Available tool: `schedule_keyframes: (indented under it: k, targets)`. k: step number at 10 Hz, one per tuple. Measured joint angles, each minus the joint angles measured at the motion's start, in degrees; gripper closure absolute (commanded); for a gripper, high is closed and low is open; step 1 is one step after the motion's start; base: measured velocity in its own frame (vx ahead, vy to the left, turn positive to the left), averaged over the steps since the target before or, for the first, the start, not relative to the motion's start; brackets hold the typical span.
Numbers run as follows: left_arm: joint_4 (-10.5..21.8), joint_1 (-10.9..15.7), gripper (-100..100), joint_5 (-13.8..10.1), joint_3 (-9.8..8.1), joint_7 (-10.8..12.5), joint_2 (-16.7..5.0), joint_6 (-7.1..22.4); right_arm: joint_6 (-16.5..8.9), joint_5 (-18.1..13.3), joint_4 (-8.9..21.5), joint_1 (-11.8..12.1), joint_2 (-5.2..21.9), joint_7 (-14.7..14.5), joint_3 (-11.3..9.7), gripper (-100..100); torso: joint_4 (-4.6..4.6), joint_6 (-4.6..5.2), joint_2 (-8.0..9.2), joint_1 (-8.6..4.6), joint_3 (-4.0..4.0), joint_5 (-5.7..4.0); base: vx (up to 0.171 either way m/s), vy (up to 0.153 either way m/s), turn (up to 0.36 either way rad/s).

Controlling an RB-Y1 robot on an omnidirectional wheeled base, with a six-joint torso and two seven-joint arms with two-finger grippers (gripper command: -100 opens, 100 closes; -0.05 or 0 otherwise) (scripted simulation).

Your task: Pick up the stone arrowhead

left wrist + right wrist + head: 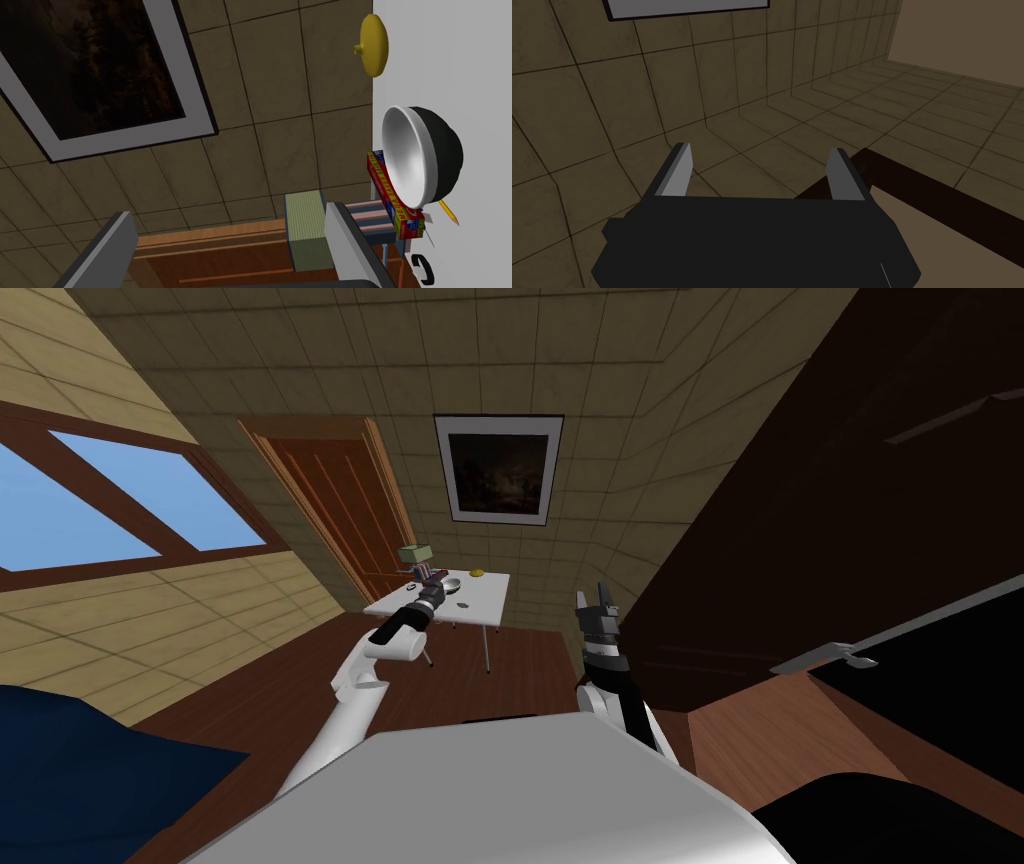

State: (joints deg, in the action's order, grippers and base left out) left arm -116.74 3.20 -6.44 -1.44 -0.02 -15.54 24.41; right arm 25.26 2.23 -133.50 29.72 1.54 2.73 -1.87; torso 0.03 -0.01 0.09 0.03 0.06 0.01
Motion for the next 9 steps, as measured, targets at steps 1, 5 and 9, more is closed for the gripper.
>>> schedule_keyframes:
  k: [1, 5, 9]
  targets:
    - [0.27, 0.30, -100, 0.02, 0.00, -0.11, 0.03, 1.60, 0.00, 0.00, 0.00, 0.00, 0.00, 0.00, 0.00, 0, -0.01, -0.01, -0.04, -0.01, -0.02, 0.00, -0.029, 0.005, -0.045]
    - [3.27, 3.44, -100, -0.31, -0.45, -0.96, -0.24, 7.66, 0.00, 0.00, 0.00, 0.00, 0.00, 0.00, 0.00, 0, -0.02, 0.01, -0.07, 0.02, -0.04, 0.00, -0.016, 0.010, -0.030]
    - [5.69, 6.16, -100, -0.78, -0.96, -1.67, -0.56, 13.71, 0.00, 0.00, 0.00, 0.00, 0.00, 0.00, 0.00, 0, -0.03, -0.01, -0.10, 0.02, -0.06, 0.01, -0.005, 0.008, -0.022]
